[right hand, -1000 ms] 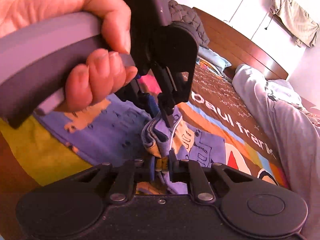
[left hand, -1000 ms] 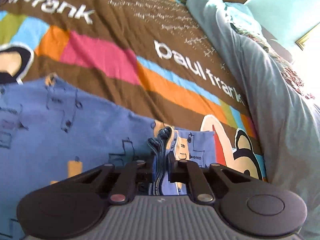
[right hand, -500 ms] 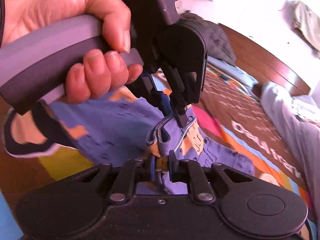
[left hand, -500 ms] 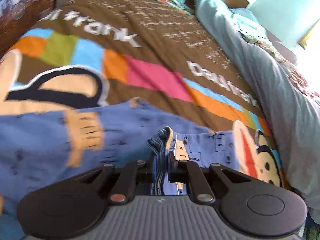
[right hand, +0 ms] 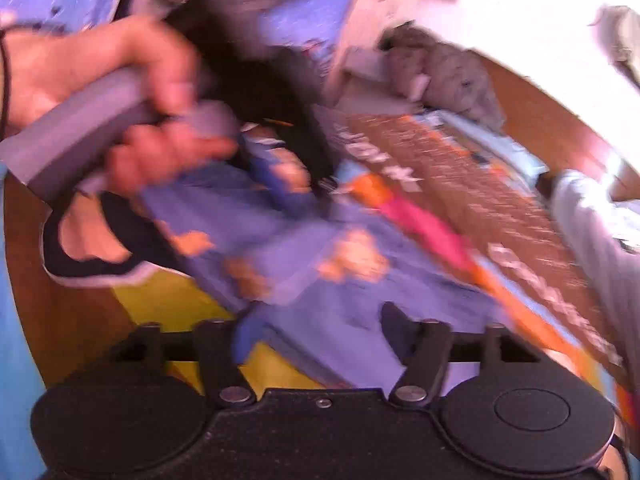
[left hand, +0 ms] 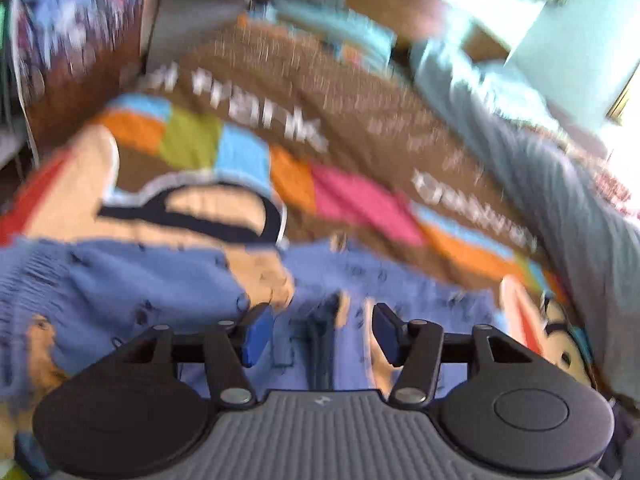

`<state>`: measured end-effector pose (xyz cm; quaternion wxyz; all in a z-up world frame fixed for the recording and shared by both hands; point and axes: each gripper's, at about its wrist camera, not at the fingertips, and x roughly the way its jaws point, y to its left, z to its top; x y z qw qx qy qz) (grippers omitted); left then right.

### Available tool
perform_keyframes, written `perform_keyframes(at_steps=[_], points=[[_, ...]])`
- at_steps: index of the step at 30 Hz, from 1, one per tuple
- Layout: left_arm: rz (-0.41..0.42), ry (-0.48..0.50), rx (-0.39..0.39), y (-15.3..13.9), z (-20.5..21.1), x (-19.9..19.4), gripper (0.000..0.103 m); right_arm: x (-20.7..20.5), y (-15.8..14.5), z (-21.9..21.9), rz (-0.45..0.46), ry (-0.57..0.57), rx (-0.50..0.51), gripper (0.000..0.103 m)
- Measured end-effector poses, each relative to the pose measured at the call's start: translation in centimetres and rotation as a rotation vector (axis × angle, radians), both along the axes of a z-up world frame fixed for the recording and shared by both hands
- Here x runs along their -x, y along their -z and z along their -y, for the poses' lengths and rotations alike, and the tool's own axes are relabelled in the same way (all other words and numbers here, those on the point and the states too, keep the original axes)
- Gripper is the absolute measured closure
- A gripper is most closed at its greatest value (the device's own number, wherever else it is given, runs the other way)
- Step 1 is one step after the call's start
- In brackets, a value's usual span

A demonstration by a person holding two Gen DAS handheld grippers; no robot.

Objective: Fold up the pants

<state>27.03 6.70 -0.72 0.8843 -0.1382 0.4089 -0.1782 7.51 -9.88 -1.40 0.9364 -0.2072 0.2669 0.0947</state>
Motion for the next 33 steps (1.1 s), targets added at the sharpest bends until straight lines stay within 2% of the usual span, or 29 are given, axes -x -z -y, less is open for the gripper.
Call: perform_keyframes(at_steps=[3, 4, 5, 8, 9, 10, 12, 13, 14, 16, 18, 19, 21, 22, 24, 25, 26, 28, 29, 30, 31, 33], points=[[0.054, 0.008, 0.102, -0.7, 1.2, 1.3, 0.044, -1.4, -0.8, 5.5, 0.073, 0.161, 0.025, 0.038], [0.057, 0.029, 0.134, -0.4, 2.0, 1.4, 0.044, -2.8, -0.6, 7.3, 0.088, 0.191, 0.01, 0.049], [0.052, 0.055, 0.147, 0.1, 2.9, 1.4, 0.044, -3.9, -0.3, 8.7, 0.083, 0.189, -0.031, 0.062], [0.011, 0.069, 0.096, 2.7, 5.2, 0.6, 0.046, -8.5, 1.5, 11.5, -0.038, 0.064, -0.247, 0.078], [-0.011, 0.055, 0.07, 3.8, 5.5, 0.1, 0.05, -9.2, 2.3, 11.8, -0.062, 0.025, -0.298, 0.079], [-0.017, 0.052, 0.059, 4.9, 5.6, -0.1, 0.068, -9.8, 3.0, 11.6, -0.085, -0.018, -0.316, 0.08], [0.011, 0.044, 0.046, 6.1, 5.1, -0.1, 0.083, -11.0, 4.4, 10.7, -0.08, -0.053, -0.221, 0.088], [0.024, 0.051, 0.051, 6.4, 4.6, 0.1, 0.088, -11.5, 5.0, 10.8, -0.086, -0.035, -0.189, 0.092], [0.026, 0.056, 0.079, 6.8, 4.0, 0.2, 0.089, -12.0, 5.4, 11.5, -0.096, -0.003, -0.199, 0.094], [0.003, 0.031, 0.152, 7.3, 2.4, 0.2, 0.099, -13.0, 5.4, 14.4, -0.125, 0.078, -0.346, 0.103], [-0.029, 0.004, 0.212, 7.7, 1.5, -0.1, 0.1, -13.2, 5.4, 16.7, -0.113, 0.206, -0.395, 0.103], [-0.04, -0.01, 0.231, 7.6, 1.1, 0.0, 0.1, -13.3, 5.5, 18.0, -0.123, 0.287, -0.404, 0.091], [-0.039, -0.038, 0.245, 6.8, 0.7, 0.6, 0.097, -12.5, 4.7, 19.4, -0.126, 0.324, -0.451, 0.092], [-0.023, -0.055, 0.237, 6.4, 0.5, 1.0, 0.08, -11.8, 4.0, 18.8, -0.107, 0.292, -0.432, 0.092], [0.024, -0.069, 0.212, 4.9, 0.3, 2.8, 0.058, -9.1, 2.5, 16.3, -0.071, 0.186, -0.349, 0.089], [0.046, -0.059, 0.203, 4.2, 0.4, 3.8, 0.051, -7.6, 1.9, 14.9, -0.067, 0.127, -0.328, 0.088], [0.058, -0.034, 0.188, 3.8, 0.6, 4.8, 0.052, -6.2, 1.6, 13.6, -0.075, 0.068, -0.316, 0.087], [0.011, 0.012, 0.119, 4.1, 1.3, 6.0, 0.055, -4.3, 2.0, 11.3, -0.118, -0.012, -0.263, 0.086], [-0.004, 0.027, 0.069, 4.6, 1.6, 6.4, 0.061, -4.3, 2.0, 11.3, -0.118, -0.012, -0.263, 0.086], [0.024, 0.039, 0.03, 4.9, 1.8, 6.9, 0.07, -3.3, 3.9, 9.8, -0.169, -0.016, -0.16, 0.086], [0.043, 0.044, 0.005, 4.9, 1.7, 7.3, 0.074, -3.1, 4.4, 9.9, -0.156, -0.007, -0.158, 0.086], [0.031, 0.028, 0.019, 4.7, 1.2, 7.6, 0.074, -3.8, 4.1, 10.8, -0.173, 0.049, -0.211, 0.084]])
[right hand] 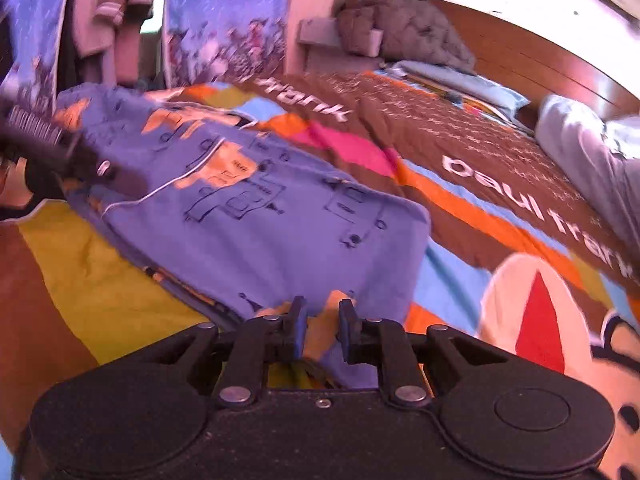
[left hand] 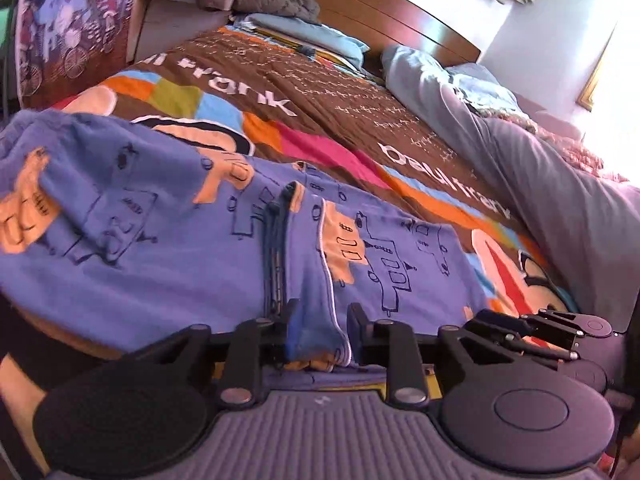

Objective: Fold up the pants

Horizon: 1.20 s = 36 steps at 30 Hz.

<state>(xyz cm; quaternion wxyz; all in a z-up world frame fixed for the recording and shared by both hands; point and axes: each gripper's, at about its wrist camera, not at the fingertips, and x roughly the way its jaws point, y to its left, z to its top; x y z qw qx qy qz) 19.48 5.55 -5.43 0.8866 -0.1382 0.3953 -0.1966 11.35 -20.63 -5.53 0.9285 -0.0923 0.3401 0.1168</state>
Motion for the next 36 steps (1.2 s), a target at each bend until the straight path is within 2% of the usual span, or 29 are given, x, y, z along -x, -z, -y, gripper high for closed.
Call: perform_keyframes(at_steps=[1, 2, 3, 4, 6, 9, 11, 13, 16, 19, 22, 24, 26, 27, 29, 30, 32, 34, 36], points=[[-0.008, -0.012, 0.008, -0.2, -0.3, 0.1, 0.074, 0.0, -0.6, 0.5, -0.014, 0.042, -0.009, 0.081], [-0.011, -0.028, 0.0, -0.4, -0.5, 0.3, 0.069, 0.0, -1.2, 0.7, -0.016, 0.071, -0.011, 0.078], [-0.027, -0.061, -0.044, -0.5, -0.8, 0.4, 0.054, 0.0, -1.7, 0.7, 0.003, 0.07, -0.01, 0.077], [-0.019, -0.055, -0.034, -0.3, -1.1, 0.6, 0.056, 0.0, -2.2, 0.4, 0.026, 0.041, -0.015, 0.077], [-0.011, -0.065, 0.054, 0.3, -2.5, 1.2, 0.056, -1.6, -3.4, -1.5, 0.035, -0.032, -0.023, 0.076], [-0.025, -0.096, 0.161, 0.9, -4.0, 1.2, 0.056, -5.9, -3.8, -4.8, -0.03, -0.154, -0.108, 0.077], [-0.031, -0.105, 0.191, 1.2, -4.4, 1.1, 0.056, -9.7, -3.0, -7.3, -0.077, -0.202, -0.151, 0.078], [-0.037, -0.105, 0.161, 1.3, -4.2, 0.9, 0.059, -11.8, -2.3, -8.7, -0.099, -0.228, -0.181, 0.083], [-0.028, -0.092, 0.094, 1.0, -3.3, 0.8, 0.059, -13.7, -0.7, -10.8, -0.112, -0.221, -0.109, 0.091], [-0.026, -0.091, 0.09, 0.9, -3.1, 0.8, 0.059, -13.5, -1.5, -10.2, -0.113, -0.206, -0.114, 0.091], [-0.042, -0.102, 0.134, 1.1, -3.8, 0.8, 0.059, -11.6, -3.1, -8.9, -0.055, -0.147, -0.115, 0.084], [-0.042, -0.103, 0.136, 1.1, -3.8, 0.8, 0.058, -9.2, -3.7, -7.6, -0.029, -0.063, -0.118, 0.076], [-0.037, -0.096, 0.124, 1.0, -3.5, 0.7, 0.054, -6.5, -3.6, -6.6, -0.011, -0.003, -0.12, 0.069], [-0.033, -0.089, 0.12, 1.0, -3.3, 0.7, 0.049, -5.4, -3.2, -6.2, -0.026, 0.024, -0.111, 0.065], [-0.023, -0.07, 0.115, 0.8, -2.9, 0.8, 0.042, -4.2, -1.6, -6.3, -0.094, 0.055, -0.061, 0.041], [-0.023, -0.067, 0.112, 0.6, -2.9, 1.1, 0.039, -3.8, -0.8, -6.3, -0.111, 0.059, -0.035, 0.038], [-0.031, -0.072, 0.117, -0.1, -3.0, 1.8, 0.033, -3.6, -0.9, -6.3, -0.096, 0.078, -0.048, 0.038], [-0.02, -0.084, 0.143, -1.0, -3.8, 3.1, 0.024, -3.6, -2.0, -6.5, -0.09, 0.122, -0.073, 0.038], [0.031, -0.133, 0.148, -2.2, -5.0, 4.7, 0.021, -3.3, -3.5, -7.1, -0.046, 0.108, -0.104, 0.038]])
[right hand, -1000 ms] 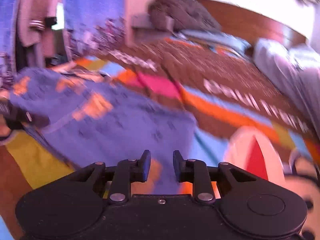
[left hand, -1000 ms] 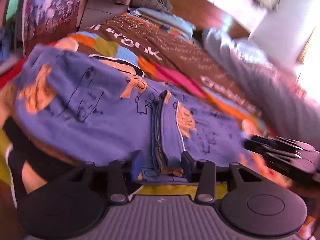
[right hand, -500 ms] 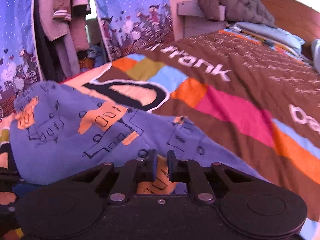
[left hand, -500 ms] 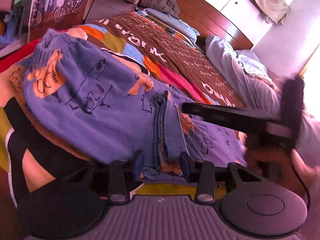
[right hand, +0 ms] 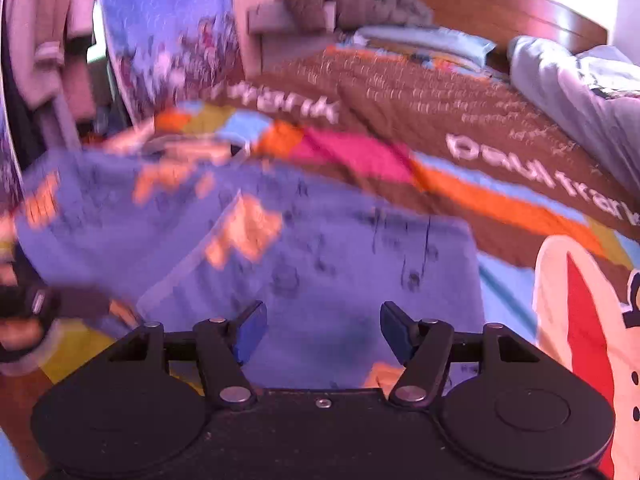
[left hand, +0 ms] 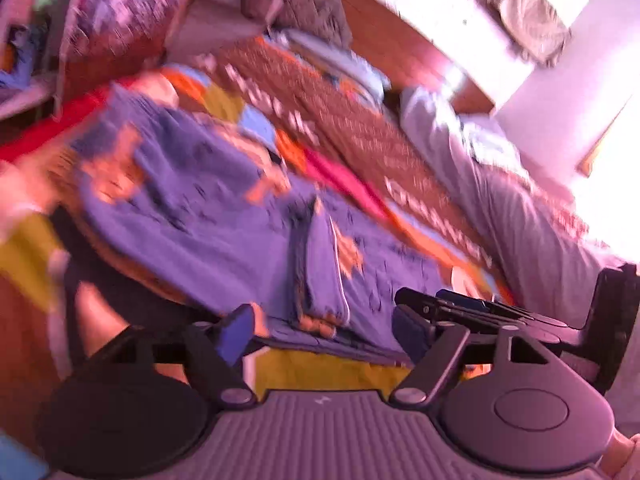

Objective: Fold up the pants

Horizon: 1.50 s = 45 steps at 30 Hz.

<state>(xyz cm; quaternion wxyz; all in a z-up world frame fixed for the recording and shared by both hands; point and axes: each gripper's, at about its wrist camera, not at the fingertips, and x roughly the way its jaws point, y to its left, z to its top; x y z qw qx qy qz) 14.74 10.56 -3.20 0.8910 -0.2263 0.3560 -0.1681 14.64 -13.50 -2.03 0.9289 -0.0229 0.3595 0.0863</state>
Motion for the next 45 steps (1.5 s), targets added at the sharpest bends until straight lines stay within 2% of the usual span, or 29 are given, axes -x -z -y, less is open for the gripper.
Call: perform_keyframes(at_steps=[3, 5, 9, 12, 13, 15, 19, 23, 27, 31, 34, 36, 38, 40, 43, 45], points=[[0.068, -0.123, -0.064, -1.0, -2.4, 1.5, 0.019, -0.5, -1.5, -2.7, 0.045, -0.087, 0.038, 0.038], [0.064, -0.187, -0.054, -1.0, -4.3, 1.4, 0.019, -1.3, -2.2, -5.0, 0.059, -0.162, 0.04, 0.041], [-0.032, -0.325, 0.13, 0.3, -8.6, -0.2, 0.02, -3.8, -3.0, -8.8, 0.064, -0.263, 0.042, 0.052], [-0.088, -0.348, 0.18, 1.4, -10.2, -1.1, 0.02, -6.1, -2.9, -10.8, 0.052, -0.3, 0.045, 0.063], [-0.089, -0.35, 0.19, 1.6, -10.4, -1.5, 0.02, -7.1, -2.7, -11.3, 0.035, -0.306, 0.034, 0.069], [-0.081, -0.359, 0.19, 1.9, -10.8, -2.1, 0.02, -8.9, -1.9, -12.0, -0.003, -0.317, 0.011, 0.072], [-0.118, -0.385, 0.26, 2.7, -11.8, -3.1, 0.016, -11.3, 1.1, -12.6, -0.057, -0.293, 0.01, 0.072], [-0.154, -0.406, 0.293, 2.8, -12.1, -3.9, 0.016, -11.7, 2.6, -12.3, -0.023, -0.24, -0.075, 0.069], [-0.165, -0.405, 0.253, 2.7, -11.6, -4.3, 0.018, -10.5, 1.6, -12.7, 0.032, -0.268, -0.026, 0.069], [-0.156, -0.412, 0.238, 2.5, -11.4, -3.7, 0.021, -9.9, -0.3, -13.2, 0.118, -0.293, -0.071, 0.069], [-0.165, -0.42, 0.266, 2.5, -11.8, -3.8, 0.021, -10.7, 0.0, -14.5, 0.115, -0.375, -0.093, 0.069], [-0.171, -0.425, 0.283, 2.6, -12.1, -3.7, 0.021, -11.8, 1.1, -15.1, 0.056, -0.422, -0.101, 0.069], [-0.177, -0.428, 0.294, 2.7, -12.3, -3.7, 0.022, -12.6, 2.0, -15.2, 0.025, -0.423, -0.104, 0.069], [-0.179, -0.429, 0.299, 2.8, -12.5, -3.7, 0.023, -12.9, 1.6, -14.7, 0.012, -0.401, -0.141, 0.069], [-0.172, -0.431, 0.289, 2.7, -12.3, -3.6, 0.025, -11.8, 0.1, -13.5, 0.041, -0.346, -0.164, 0.067], [-0.156, -0.439, 0.278, 2.6, -12.0, -3.4, 0.026, -10.5, -0.8, -12.3, 0.072, -0.289, -0.129, 0.061]])
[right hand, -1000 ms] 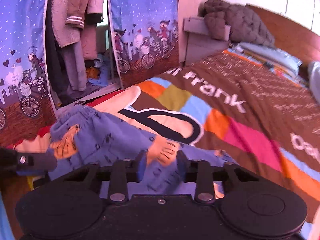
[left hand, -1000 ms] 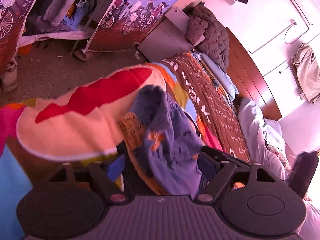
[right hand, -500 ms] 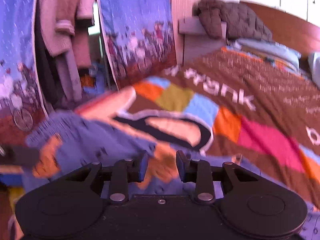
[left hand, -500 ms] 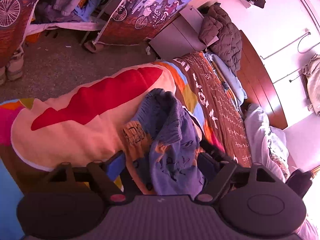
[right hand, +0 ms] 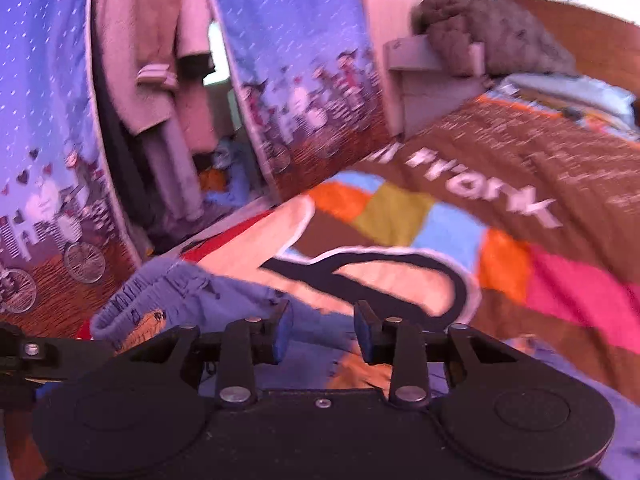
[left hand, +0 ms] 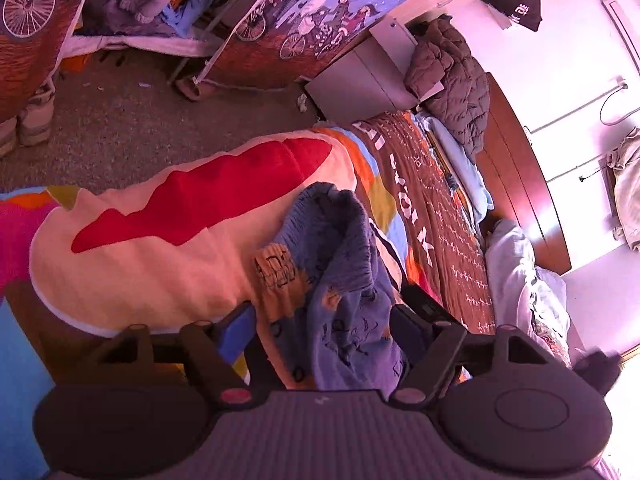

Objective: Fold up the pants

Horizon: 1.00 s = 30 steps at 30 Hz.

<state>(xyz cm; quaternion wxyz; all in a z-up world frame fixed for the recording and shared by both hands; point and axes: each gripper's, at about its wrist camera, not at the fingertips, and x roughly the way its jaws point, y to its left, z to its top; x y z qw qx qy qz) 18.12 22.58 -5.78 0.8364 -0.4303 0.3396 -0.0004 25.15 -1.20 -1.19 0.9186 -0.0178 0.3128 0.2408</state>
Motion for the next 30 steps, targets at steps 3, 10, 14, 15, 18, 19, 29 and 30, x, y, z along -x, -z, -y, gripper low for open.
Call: perform_keyframes(at_steps=[3, 10, 14, 15, 18, 19, 29, 30], points=[[0.026, -0.007, -0.005, -0.1, 0.2, 0.1, 0.037, 2.5, -0.9, 2.6, 0.011, 0.102, 0.013, 0.055], [0.029, -0.062, 0.031, 1.2, -0.6, -0.5, 0.043, 8.9, -0.2, 6.4, 0.047, 0.212, 0.092, 0.051], [0.039, -0.065, -0.028, 1.2, 0.1, -0.8, 0.042, 10.0, 2.1, 6.8, -0.024, 0.254, 0.093, 0.051], [0.042, -0.073, -0.028, 1.1, 0.1, -0.9, 0.042, 10.3, 2.6, 6.7, -0.031, 0.254, 0.098, 0.051], [0.041, -0.096, -0.033, 1.1, 0.2, -0.9, 0.05, 11.3, 3.1, 6.0, 0.009, 0.25, 0.118, 0.051], [0.038, -0.112, -0.037, 1.1, 0.2, -0.8, 0.058, 11.5, 3.1, 5.7, 0.02, 0.245, 0.137, 0.051], [0.123, -0.127, -0.19, 0.0, 2.2, -0.4, 0.085, 11.7, 4.2, 4.9, 0.041, 0.249, 0.156, 0.05], [0.138, -0.117, -0.216, -0.5, 2.6, -0.4, 0.086, 11.6, 4.2, 5.1, 0.038, 0.249, 0.145, 0.05]])
